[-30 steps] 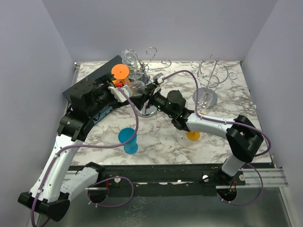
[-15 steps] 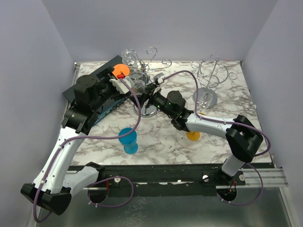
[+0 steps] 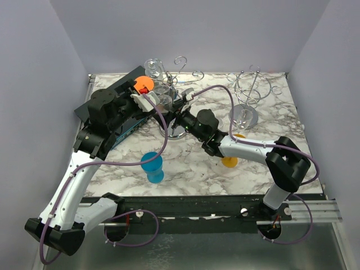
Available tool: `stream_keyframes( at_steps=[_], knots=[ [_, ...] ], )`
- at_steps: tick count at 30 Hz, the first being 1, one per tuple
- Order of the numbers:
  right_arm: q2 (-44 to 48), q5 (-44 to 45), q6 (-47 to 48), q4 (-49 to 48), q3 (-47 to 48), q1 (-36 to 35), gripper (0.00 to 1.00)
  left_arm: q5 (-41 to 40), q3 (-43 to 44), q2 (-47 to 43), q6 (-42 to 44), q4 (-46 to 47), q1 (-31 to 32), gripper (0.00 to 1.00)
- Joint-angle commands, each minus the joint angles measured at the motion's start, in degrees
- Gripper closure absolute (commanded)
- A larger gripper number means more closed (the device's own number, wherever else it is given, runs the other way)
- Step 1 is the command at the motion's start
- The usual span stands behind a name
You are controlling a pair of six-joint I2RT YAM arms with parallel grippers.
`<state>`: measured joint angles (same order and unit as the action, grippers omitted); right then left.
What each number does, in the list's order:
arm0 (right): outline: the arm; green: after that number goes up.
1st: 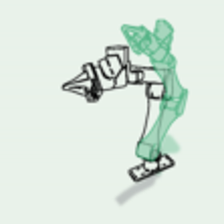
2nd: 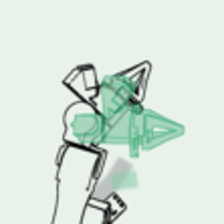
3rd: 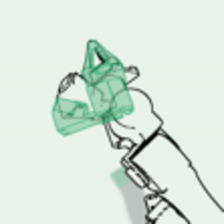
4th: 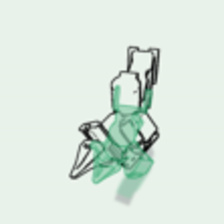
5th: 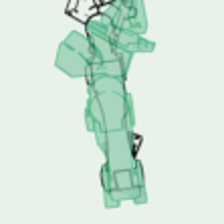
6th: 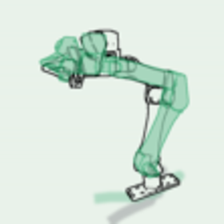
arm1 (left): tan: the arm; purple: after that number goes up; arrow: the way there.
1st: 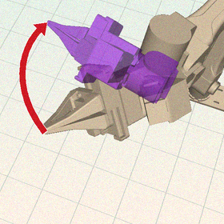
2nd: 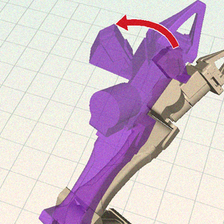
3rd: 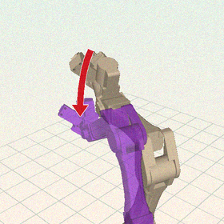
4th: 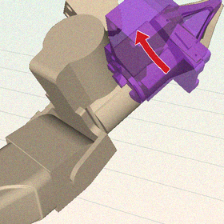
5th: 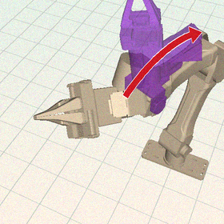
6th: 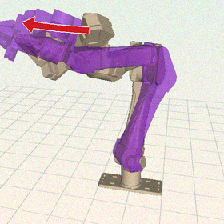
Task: Place the wine glass upside down on the wine glass rack
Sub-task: Turn the wine glass upside down at the wine rack.
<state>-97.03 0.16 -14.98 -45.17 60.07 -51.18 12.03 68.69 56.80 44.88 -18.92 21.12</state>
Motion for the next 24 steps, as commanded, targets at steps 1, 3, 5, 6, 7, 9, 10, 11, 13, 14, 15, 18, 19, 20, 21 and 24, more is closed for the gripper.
stream_keyframes(
  at_steps=[1,3,5,6,7,9,10,11,13,14,15,18,19,20,21,24],
  knots=[
    [-0.42,-2.62,0.18,-3.58,2.23,-0.50,0.55,1.59,0.35,-0.34,0.29,0.48,0.08,0.24],
    [-0.54,-3.86,0.13,-3.50,2.25,-0.65,0.55,1.50,0.53,-0.37,0.62,0.41,0.08,0.24],
    [-0.58,-4.98,0.68,-4.08,1.90,-0.92,0.55,1.42,0.73,-0.37,0.71,0.35,0.08,0.24],
    [-0.53,-5.67,1.00,-4.14,1.89,-1.01,0.55,1.42,0.83,-0.33,0.73,0.22,0.12,0.24],
    [-0.57,-6.53,1.17,-4.19,1.91,-1.03,0.55,1.42,0.84,-0.30,0.85,0.13,0.11,0.24],
    [-0.68,-7.89,1.44,-4.05,2.16,-1.03,0.55,1.50,0.80,-0.28,1.54,-0.11,0.07,0.25],
    [-0.50,-8.40,1.68,-4.13,2.10,-1.03,0.55,1.42,0.91,-0.33,1.90,-0.22,0.10,0.25],
    [-0.32,-9.03,1.81,-4.62,1.77,-1.03,0.55,1.25,1.04,-0.24,2.14,-0.32,0.08,0.25],
    [0.03,-10.35,2.01,-5.26,1.22,-1.03,0.55,0.83,1.79,-0.10,1.70,-0.88,0.06,0.25],
    [0.11,-11.24,1.87,-5.67,0.92,-1.03,0.55,0.71,2.24,-0.02,1.43,-1.54,0.06,0.25],
    [0.00,-12.28,1.32,-6.03,0.75,-1.03,0.54,0.84,2.65,-0.02,1.12,-2.14,0.09,0.25],
    [-0.86,-13.80,-0.77,-5.21,1.07,-0.96,0.53,1.32,3.22,-0.44,0.12,-3.74,0.11,0.22],
    [-1.43,-14.13,-1.41,-4.85,1.35,-0.94,0.53,1.56,3.61,-0.55,-0.16,-4.66,0.13,0.21],
    [-2.09,-14.49,-2.33,-4.45,1.65,-0.94,0.53,1.84,4.03,-0.68,-0.06,-6.06,0.12,0.20],
    [-2.69,-14.90,-3.10,-4.18,1.94,-0.94,0.53,1.78,4.42,-0.66,-0.33,-7.10,0.14,0.18],
    [-4.79,-15.11,-4.48,-2.48,2.89,-0.99,0.54,1.39,6.71,-0.34,-0.79,-10.30,0.06,0.12]
  ],
)
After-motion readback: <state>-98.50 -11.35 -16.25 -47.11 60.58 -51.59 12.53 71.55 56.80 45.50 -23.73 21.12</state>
